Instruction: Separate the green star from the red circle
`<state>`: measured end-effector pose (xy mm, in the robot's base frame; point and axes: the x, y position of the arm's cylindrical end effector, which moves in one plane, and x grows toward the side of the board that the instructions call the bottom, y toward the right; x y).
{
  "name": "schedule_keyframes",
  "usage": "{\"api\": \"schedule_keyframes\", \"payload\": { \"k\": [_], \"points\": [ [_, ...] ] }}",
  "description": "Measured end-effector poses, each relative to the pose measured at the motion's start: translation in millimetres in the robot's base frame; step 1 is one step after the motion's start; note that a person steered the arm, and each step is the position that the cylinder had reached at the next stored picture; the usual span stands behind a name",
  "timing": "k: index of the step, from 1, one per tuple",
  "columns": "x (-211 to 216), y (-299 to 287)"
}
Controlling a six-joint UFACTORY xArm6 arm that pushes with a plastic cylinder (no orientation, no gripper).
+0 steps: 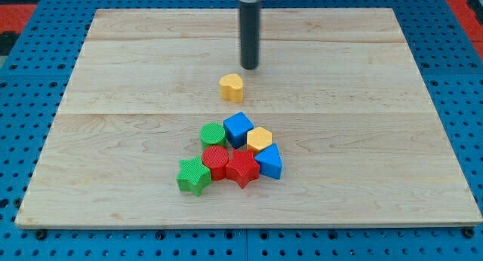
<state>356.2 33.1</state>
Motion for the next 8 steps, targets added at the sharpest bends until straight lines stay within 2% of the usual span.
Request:
{"api": "schedule_keyframes", "payload": {
  "k": [1,2,3,4,6,8],
  "points": [
    [43.9,61.2],
    [151.9,71.3],
    [232.6,41.4],
    [261.3,5.0],
    [212.5,-90.5],
    [184.6,-83.9]
  ]
}}
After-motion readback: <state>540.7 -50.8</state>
